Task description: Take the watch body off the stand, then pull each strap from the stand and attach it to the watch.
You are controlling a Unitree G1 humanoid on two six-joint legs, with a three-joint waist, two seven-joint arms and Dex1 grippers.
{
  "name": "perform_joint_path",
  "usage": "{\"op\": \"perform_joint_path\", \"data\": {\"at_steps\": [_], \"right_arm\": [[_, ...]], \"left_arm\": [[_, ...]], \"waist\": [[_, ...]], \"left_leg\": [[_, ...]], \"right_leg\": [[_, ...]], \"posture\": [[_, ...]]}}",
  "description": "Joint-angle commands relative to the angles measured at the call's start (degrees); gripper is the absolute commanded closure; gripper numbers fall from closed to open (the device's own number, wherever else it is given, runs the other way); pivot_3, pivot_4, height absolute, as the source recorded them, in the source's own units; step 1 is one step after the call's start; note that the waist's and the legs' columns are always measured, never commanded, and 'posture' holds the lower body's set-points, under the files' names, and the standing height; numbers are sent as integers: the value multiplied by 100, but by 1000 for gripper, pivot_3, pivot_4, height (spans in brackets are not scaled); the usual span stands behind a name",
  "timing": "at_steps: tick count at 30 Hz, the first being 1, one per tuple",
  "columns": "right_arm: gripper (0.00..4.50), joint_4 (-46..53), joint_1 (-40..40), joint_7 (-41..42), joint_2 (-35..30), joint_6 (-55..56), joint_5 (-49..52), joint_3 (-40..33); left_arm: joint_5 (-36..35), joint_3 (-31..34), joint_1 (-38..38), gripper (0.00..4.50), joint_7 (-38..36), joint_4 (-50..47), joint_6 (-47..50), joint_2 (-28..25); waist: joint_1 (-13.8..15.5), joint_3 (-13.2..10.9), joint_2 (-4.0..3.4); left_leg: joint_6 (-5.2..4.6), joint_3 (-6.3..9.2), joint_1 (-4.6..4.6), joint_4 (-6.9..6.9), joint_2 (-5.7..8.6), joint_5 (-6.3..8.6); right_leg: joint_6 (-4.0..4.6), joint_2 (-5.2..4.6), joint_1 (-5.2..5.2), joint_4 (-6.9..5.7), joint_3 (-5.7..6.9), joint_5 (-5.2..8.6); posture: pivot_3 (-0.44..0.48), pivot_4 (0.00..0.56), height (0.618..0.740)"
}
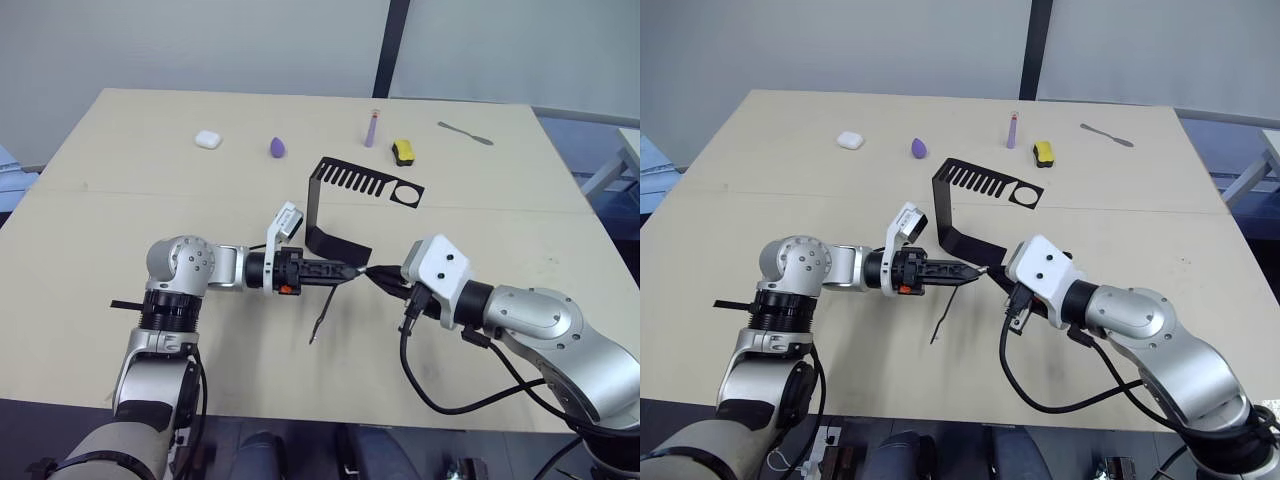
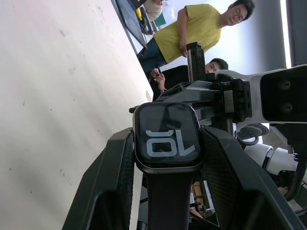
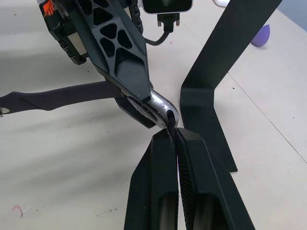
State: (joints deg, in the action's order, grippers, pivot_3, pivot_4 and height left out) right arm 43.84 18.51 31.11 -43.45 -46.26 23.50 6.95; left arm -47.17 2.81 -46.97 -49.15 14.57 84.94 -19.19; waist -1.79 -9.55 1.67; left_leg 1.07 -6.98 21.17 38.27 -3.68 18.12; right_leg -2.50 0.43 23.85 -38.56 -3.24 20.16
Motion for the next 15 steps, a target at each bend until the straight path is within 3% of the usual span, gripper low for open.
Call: {"op": "perform_joint_path", "data": {"at_steps": [1,15], "right_arm": [[4294,243,84,71,-35,90,11,-216],[4294,233,69,84,-75,78,-11,-217]], "left_arm": [[-45,-31,-119,2921,-70,-4,-15,-41],[-53,-37,-122,2921,-85,-27,-1,-63]], "waist": [[0,0,0],[0,0,0]], "left_leg": [[0,0,0,0,0,0],[0,0,0,0,0,0]], "right_leg": [[0,0,0,0,0,0],[0,0,0,0,0,0]], "posture": [[0,150,740],[0,150,740]]}}
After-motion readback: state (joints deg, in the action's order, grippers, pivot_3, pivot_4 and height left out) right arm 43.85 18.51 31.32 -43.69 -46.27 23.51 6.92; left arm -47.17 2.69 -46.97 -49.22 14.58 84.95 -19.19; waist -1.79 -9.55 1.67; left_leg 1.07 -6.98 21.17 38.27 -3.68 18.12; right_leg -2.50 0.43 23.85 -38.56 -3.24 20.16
